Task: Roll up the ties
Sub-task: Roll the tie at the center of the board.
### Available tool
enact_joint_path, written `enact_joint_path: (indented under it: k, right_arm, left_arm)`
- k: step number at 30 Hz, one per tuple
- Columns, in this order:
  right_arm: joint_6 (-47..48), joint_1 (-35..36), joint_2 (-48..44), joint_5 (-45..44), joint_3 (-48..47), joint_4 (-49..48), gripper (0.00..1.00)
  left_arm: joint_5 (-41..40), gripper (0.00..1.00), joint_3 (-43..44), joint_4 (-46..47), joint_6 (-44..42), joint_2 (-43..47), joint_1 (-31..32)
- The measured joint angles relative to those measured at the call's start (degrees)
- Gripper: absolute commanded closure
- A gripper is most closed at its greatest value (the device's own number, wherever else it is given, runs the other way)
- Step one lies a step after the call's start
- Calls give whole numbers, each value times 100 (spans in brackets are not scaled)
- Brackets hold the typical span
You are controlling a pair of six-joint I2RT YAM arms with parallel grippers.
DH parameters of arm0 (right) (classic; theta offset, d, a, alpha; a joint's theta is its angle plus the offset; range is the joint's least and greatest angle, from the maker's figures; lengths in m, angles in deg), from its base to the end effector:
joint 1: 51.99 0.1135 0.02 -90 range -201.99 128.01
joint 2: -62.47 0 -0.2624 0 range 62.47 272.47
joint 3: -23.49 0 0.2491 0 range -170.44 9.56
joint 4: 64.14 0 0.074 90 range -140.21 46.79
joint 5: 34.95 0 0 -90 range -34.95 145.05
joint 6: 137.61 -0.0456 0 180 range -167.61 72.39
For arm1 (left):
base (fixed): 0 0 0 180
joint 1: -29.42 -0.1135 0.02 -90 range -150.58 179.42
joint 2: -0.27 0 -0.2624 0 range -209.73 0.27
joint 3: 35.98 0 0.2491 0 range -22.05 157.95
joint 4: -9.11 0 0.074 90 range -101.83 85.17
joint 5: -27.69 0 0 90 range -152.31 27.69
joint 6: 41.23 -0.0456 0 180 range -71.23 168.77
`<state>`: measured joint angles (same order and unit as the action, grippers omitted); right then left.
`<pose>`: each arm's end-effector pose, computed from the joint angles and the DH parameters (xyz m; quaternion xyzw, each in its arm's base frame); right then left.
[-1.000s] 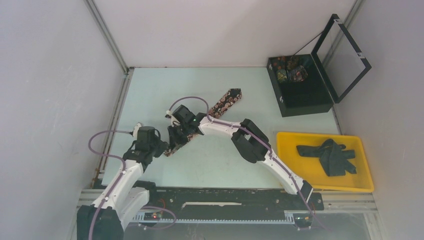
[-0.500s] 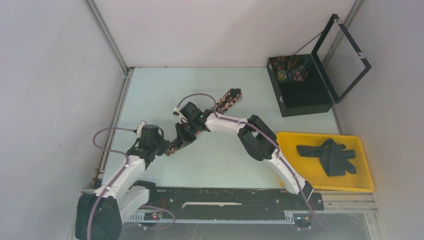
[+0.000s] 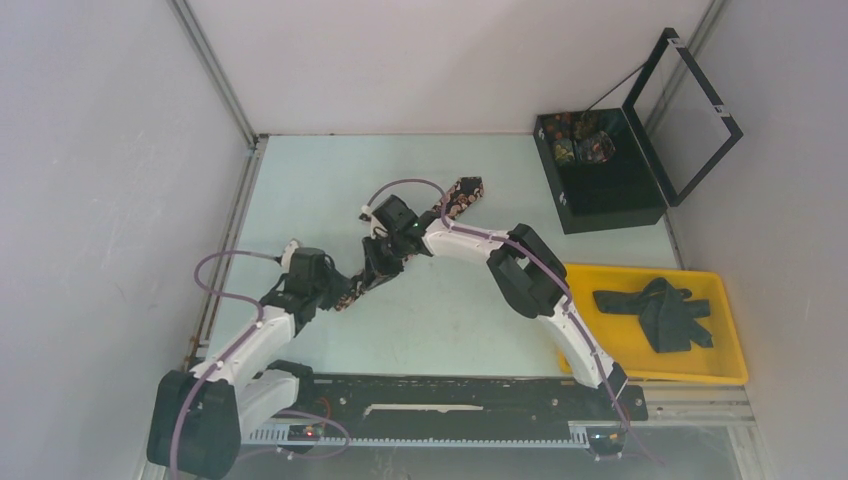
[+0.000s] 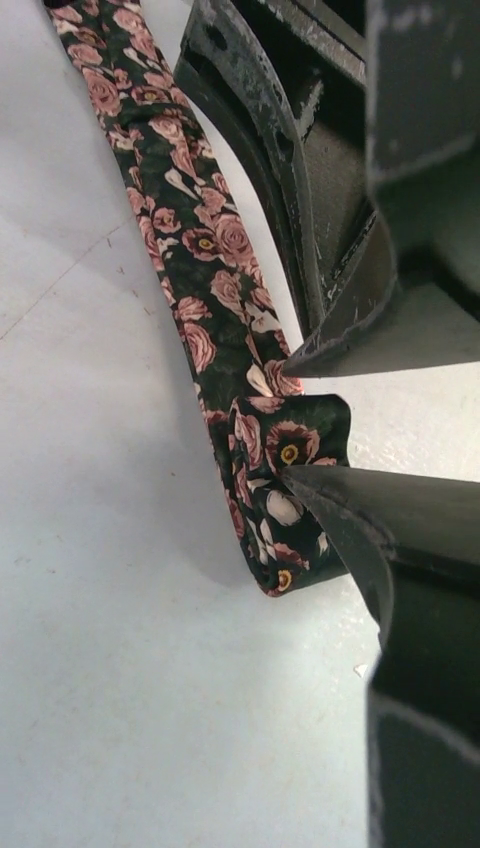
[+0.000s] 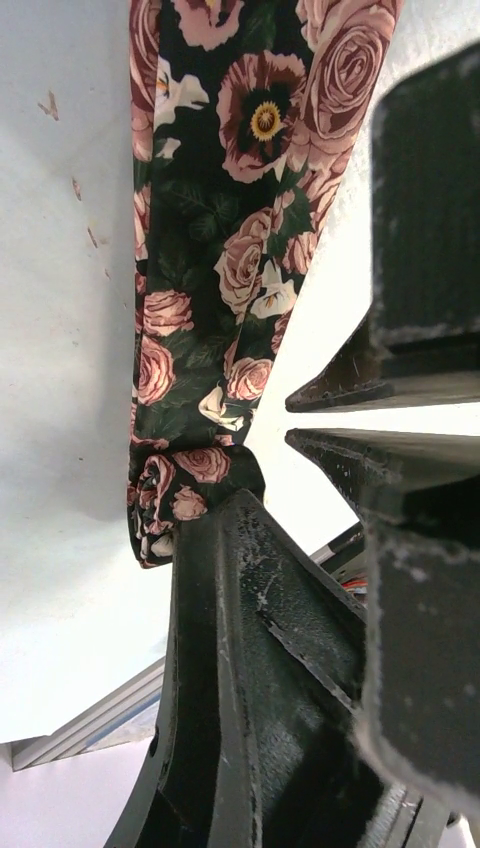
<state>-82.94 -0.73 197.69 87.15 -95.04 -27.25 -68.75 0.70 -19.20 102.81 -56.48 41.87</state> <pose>0.3013 0.4143 0.1362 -0.2121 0.8921 0.3971 0.0385 0.1860 -0.0358 0.1583 -0.3500 0.8654 -0.1505 0.3254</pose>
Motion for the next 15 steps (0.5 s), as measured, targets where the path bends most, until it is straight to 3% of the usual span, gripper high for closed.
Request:
enact_joint_path:
  k: [15]
  right_arm:
    - [-2,44,-22,0,-201,44,82]
  left_arm:
    - [-315,33,26,-450,-9,824,46]
